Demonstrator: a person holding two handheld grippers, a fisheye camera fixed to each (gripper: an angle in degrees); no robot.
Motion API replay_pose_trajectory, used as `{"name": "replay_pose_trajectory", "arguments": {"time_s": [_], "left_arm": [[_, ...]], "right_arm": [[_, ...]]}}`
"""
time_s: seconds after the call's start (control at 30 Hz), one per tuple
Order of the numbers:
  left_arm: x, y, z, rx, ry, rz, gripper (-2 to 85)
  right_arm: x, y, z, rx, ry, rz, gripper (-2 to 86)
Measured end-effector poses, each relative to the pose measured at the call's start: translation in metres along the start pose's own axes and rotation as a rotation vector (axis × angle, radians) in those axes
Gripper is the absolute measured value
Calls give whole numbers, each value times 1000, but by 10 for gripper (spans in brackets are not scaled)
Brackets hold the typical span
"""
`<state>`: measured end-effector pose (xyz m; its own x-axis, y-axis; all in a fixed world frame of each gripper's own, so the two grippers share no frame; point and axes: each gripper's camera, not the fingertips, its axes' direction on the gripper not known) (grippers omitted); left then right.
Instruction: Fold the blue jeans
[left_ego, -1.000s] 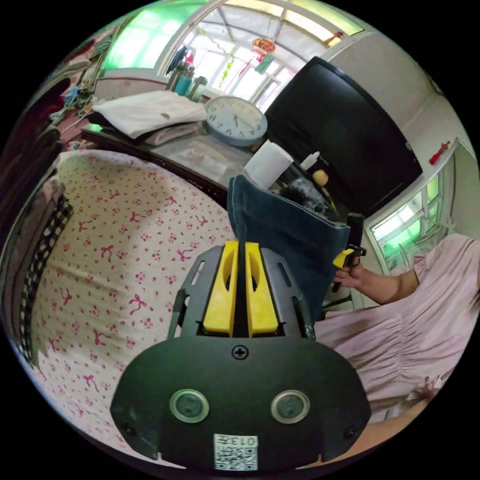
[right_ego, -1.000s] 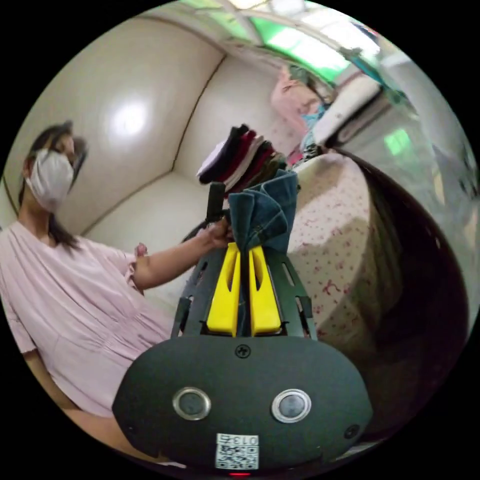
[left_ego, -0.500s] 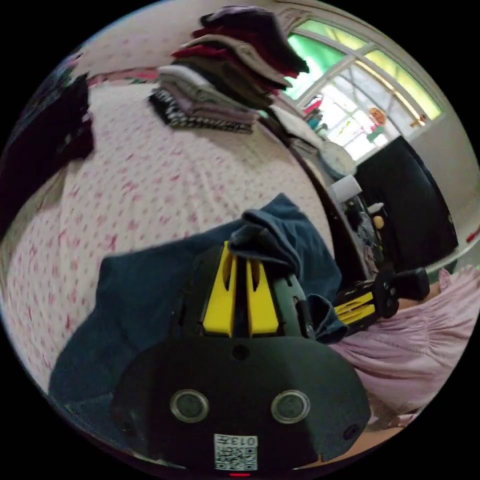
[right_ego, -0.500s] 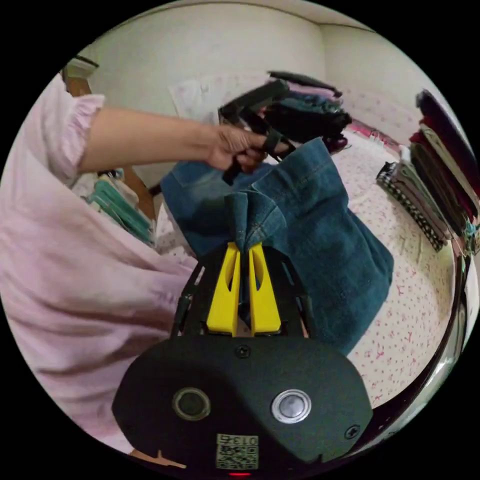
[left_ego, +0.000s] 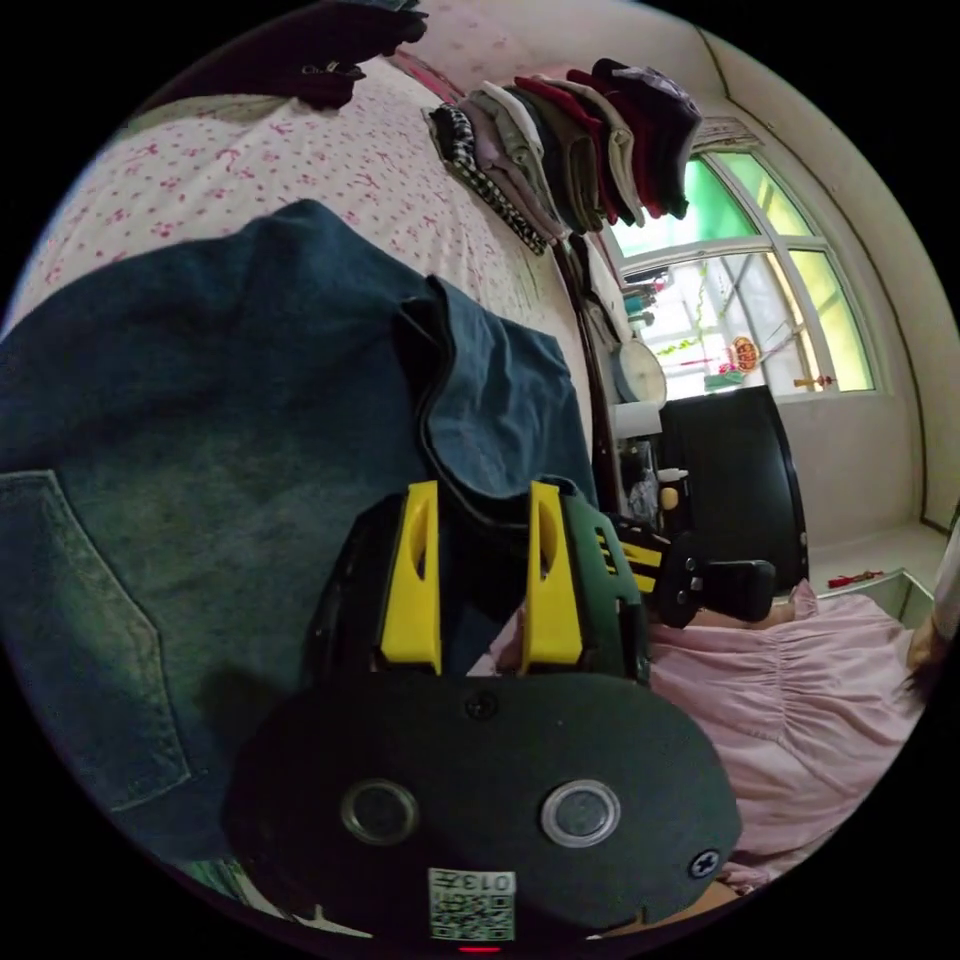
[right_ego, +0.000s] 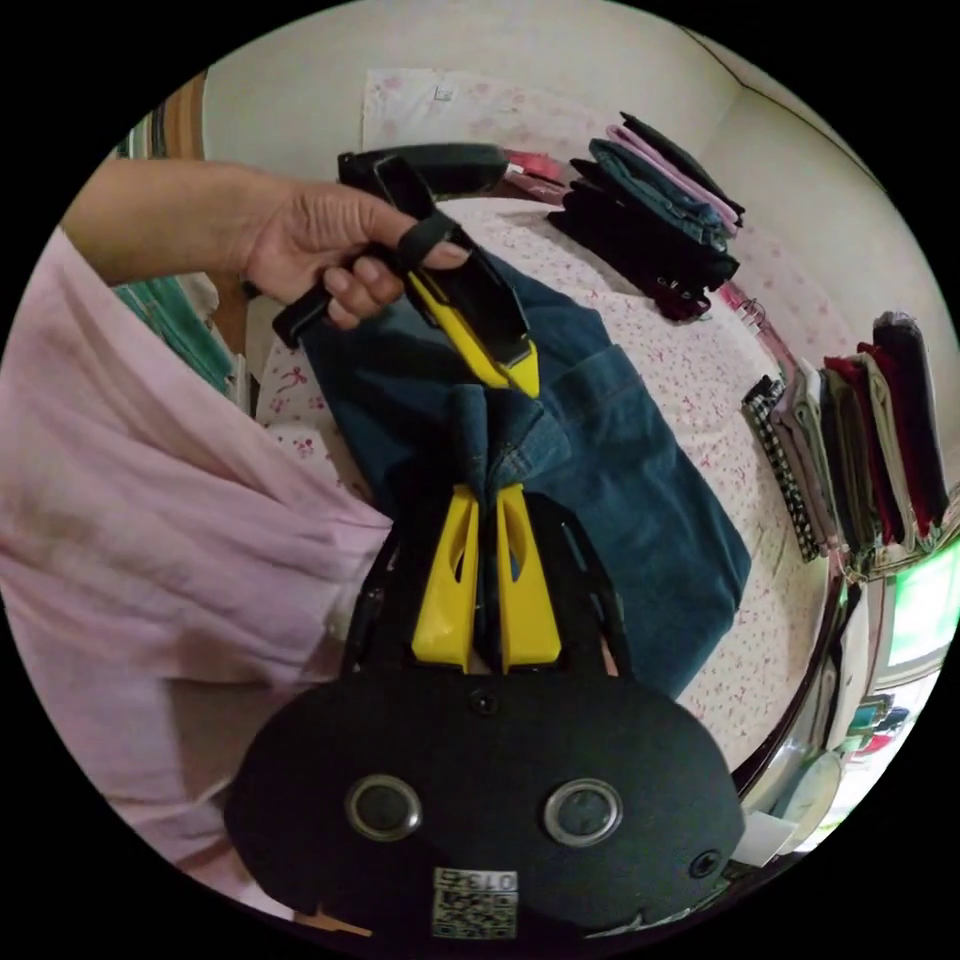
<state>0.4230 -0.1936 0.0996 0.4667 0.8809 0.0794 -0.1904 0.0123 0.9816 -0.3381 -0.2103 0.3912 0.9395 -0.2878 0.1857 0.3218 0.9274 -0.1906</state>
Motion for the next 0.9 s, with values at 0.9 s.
{"name": "replay_pose_trajectory", "arguments": {"time_s": [0.9], "left_arm": [[44, 51, -50, 148, -305, -29, 55]], "right_arm": [[162, 86, -13, 31, -15, 402, 27]]}}
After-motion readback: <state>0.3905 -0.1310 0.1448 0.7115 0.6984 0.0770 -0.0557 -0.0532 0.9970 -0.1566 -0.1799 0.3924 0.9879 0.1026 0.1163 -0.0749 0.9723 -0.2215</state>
